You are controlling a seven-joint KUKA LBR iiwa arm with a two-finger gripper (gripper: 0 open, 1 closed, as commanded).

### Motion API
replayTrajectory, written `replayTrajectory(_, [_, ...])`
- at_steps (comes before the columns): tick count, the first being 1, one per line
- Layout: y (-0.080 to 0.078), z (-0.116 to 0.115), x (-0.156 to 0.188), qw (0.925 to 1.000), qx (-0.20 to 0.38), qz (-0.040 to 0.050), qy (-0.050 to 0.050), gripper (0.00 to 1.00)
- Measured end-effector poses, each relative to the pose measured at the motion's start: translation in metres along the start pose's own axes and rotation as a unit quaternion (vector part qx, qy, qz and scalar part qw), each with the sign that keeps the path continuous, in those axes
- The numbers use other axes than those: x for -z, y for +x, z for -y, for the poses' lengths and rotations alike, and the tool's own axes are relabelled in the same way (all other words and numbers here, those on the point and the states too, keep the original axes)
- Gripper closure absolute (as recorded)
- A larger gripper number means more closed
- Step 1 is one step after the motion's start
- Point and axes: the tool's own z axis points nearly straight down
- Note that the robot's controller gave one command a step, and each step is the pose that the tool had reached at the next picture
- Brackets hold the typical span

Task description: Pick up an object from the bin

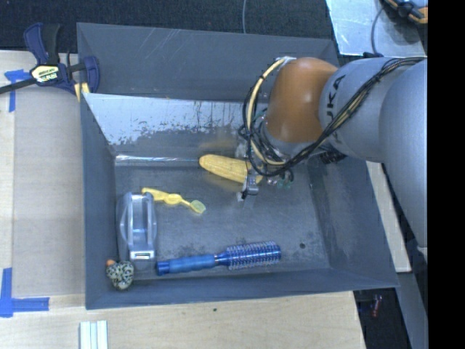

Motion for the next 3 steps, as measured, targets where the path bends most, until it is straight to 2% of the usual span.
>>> replayTrajectory(1, [0.0048,-0.0087,0.0009,0.9992,-0.039,-0.0004,0.0,1.0])
replayTrajectory(3, [0.0045,-0.0085,0.0094,0.9992,-0.039,0.0012,0.0,1.0])
